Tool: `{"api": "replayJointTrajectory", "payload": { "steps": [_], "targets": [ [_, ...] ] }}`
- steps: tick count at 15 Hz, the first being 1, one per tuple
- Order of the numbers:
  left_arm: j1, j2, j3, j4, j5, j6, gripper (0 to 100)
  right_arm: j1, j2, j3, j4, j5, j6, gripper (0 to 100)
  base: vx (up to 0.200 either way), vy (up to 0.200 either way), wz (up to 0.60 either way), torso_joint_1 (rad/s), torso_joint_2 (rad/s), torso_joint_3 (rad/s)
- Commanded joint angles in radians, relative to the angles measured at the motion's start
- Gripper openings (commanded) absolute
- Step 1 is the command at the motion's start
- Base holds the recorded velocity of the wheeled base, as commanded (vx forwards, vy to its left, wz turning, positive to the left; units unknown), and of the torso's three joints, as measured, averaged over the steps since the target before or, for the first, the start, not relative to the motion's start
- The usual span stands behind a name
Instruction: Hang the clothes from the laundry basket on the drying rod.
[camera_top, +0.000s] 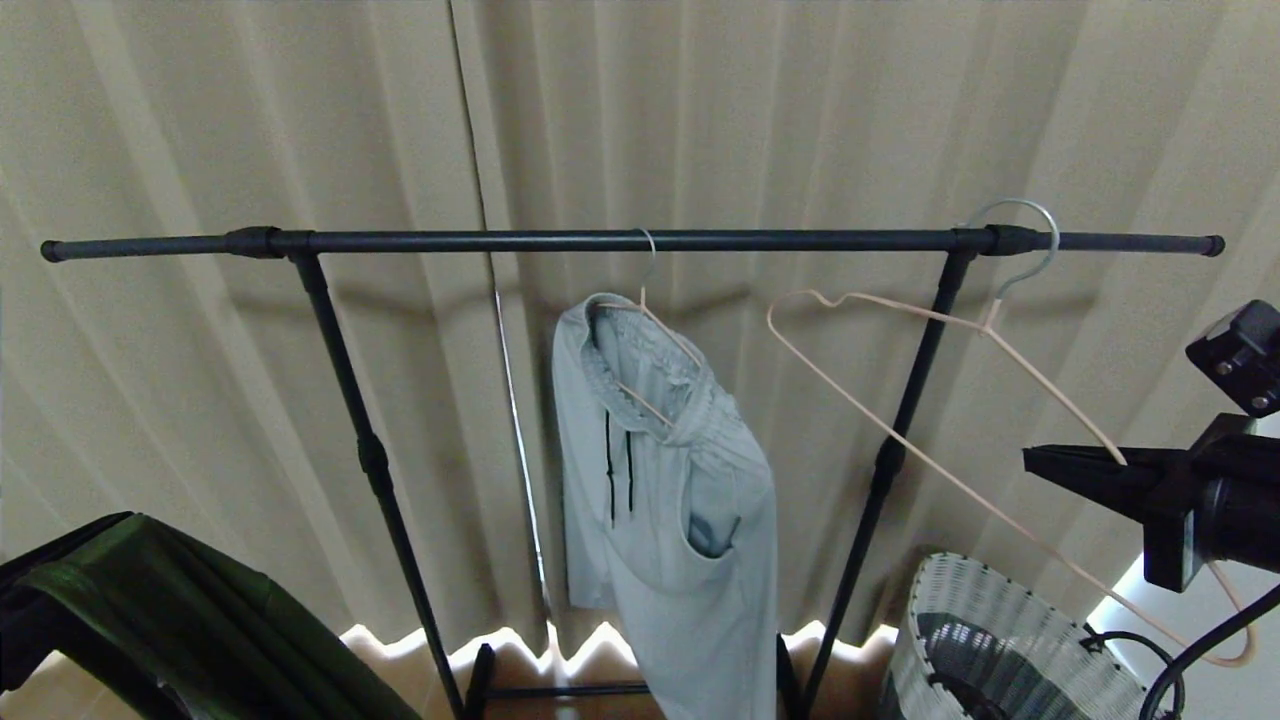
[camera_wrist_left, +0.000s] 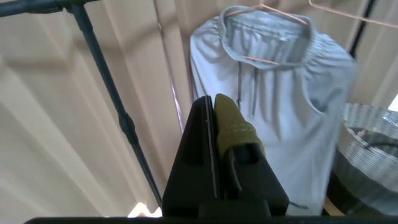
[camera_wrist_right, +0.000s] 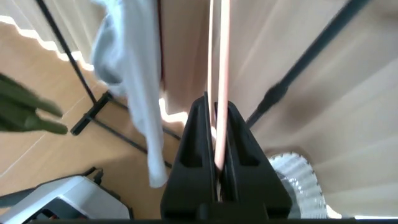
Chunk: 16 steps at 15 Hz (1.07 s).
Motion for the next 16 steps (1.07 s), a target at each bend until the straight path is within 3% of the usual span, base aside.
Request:
{"api": "replayJointTrajectory", "payload": {
  "steps": [1, 5, 13, 16],
  "targets": [
    [0.0, 0.0, 0.001, 0.0, 0.0, 0.0, 0, 0.0, -0.016, 0.011, -0.002, -0.001, 0.0, 0, -0.2, 0.0, 0.0, 0.002, 0.0, 0.002],
    [-0.002, 0.0, 0.002, 0.0, 0.0, -0.002, 0, 0.0, -0.016, 0.023, -0.002, -0.001, 0.0, 0, -0.2, 0.0, 0.0, 0.002, 0.0, 0.002],
    [0.0, -0.006, 0.013, 0.001, 0.0, -0.003, 0, 0.002, -0.077, 0.054, -0.003, 0.001, 0.012, 0, 0.0, 0.0, 0.0, 0.0, 0.0, 0.0],
    [0.0, 0.026, -0.006, 0.01, 0.002, -0.003, 0, 0.072, -0.103, 0.05, -0.04, 0.002, 0.119, 0, 0.0, 0.0, 0.0, 0.0, 0.0, 0.0]
  ]
}}
